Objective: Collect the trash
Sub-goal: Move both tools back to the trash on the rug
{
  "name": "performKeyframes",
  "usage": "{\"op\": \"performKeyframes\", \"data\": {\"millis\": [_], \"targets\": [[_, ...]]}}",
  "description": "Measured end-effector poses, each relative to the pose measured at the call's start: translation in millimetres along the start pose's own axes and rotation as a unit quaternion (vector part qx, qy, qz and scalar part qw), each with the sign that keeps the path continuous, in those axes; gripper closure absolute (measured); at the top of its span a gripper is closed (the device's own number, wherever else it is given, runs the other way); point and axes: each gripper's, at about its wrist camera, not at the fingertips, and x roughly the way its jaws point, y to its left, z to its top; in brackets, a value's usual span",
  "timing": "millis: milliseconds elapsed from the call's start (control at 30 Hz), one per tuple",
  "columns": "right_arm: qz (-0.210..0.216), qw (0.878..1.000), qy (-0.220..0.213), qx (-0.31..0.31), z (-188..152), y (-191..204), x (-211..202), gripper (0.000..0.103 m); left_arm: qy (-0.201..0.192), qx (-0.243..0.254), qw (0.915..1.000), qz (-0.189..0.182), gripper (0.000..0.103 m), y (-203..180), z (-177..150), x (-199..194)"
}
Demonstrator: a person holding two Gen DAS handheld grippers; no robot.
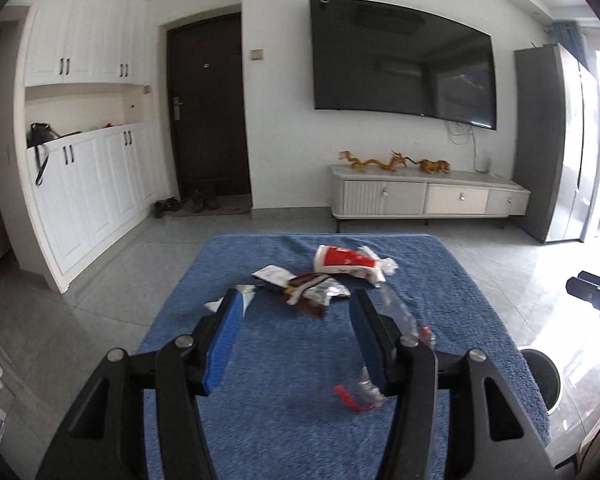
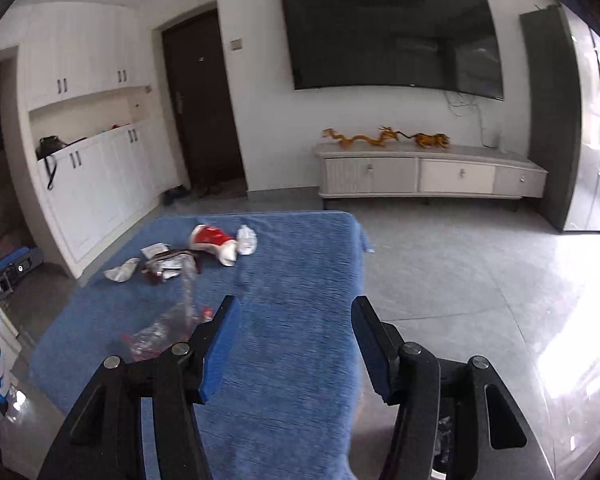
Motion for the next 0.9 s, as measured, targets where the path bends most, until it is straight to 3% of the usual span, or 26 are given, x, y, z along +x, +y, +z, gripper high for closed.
{"op": "performKeyframes", "data": {"millis": [367, 667, 900], "targets": [[0.004, 1.0, 0.014, -0.027, 15, 43, 17, 0.048, 0.007, -0.045, 0.9989, 0.008, 0.05, 52, -13, 3], [0.011, 0.999, 0.032, -0.041, 22, 63, 44, 0.047, 0.027, -0.06, 0.9978, 0.009, 0.05, 71, -21, 23], [0.018, 0.998, 0.049, -0.046, 27, 65, 76, 0.047, 0.077, -0.082, 0.9937, 0.001, 0.05, 94, -38, 62]]}}
